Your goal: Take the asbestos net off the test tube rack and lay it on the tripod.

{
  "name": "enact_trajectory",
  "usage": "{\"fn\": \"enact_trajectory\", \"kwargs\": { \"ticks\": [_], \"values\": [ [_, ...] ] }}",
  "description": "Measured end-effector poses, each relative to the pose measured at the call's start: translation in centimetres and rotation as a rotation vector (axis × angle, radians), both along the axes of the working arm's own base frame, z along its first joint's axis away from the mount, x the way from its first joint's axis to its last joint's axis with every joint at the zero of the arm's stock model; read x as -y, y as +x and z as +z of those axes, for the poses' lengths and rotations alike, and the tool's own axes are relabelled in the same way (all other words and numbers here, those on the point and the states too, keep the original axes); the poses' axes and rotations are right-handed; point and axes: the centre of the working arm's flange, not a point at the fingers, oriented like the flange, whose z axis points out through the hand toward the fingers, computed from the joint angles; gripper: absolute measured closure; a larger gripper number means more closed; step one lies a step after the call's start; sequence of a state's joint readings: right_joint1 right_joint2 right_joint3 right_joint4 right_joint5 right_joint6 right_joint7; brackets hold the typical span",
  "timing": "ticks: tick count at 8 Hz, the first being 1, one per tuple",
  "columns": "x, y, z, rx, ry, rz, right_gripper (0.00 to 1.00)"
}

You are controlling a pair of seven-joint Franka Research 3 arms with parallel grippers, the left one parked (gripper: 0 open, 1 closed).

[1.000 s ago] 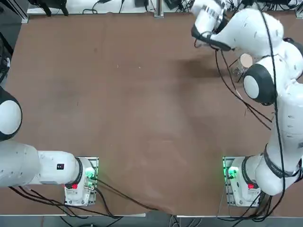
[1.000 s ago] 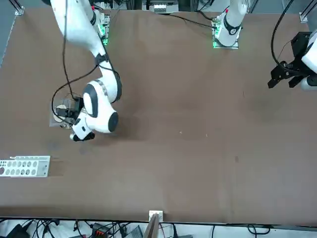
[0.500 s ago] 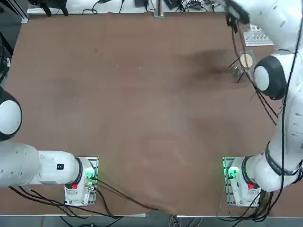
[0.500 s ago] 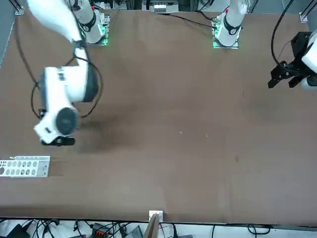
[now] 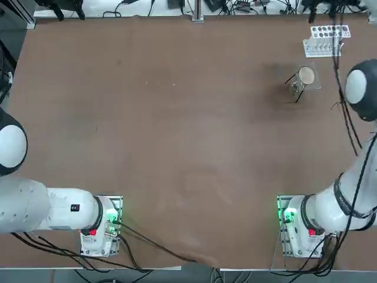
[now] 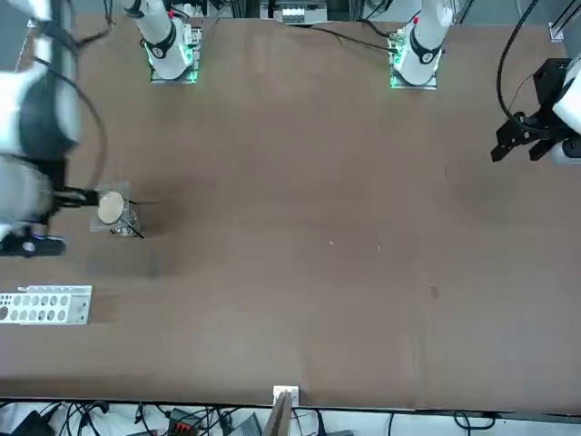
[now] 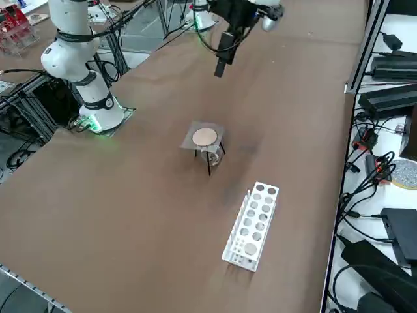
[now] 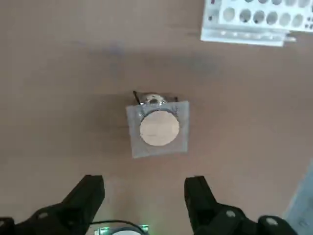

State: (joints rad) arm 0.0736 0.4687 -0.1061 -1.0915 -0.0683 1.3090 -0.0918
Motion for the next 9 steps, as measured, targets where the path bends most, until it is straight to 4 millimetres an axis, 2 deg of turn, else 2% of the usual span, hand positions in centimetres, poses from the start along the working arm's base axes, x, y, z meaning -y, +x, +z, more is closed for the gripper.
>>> {"fn": "enact_trajectory", "kwargs": {
  "ticks": [1,3,5,7,9],
  "values": [
    [1.6,-0.3,1.2,0.028,0.046,-0.005,0.00],
    [2.6,-0.5,3.6,0.110,0.077,-0.012,0.00],
    [4.1,-2.2,6.2,0.159,0.102,-0.032,0.00],
    [5.8,-5.3,7.0,0.196,0.110,-0.055,0.00],
    [5.3,-9.1,6.9,0.195,0.115,-0.052,0.00]
  ]
}}
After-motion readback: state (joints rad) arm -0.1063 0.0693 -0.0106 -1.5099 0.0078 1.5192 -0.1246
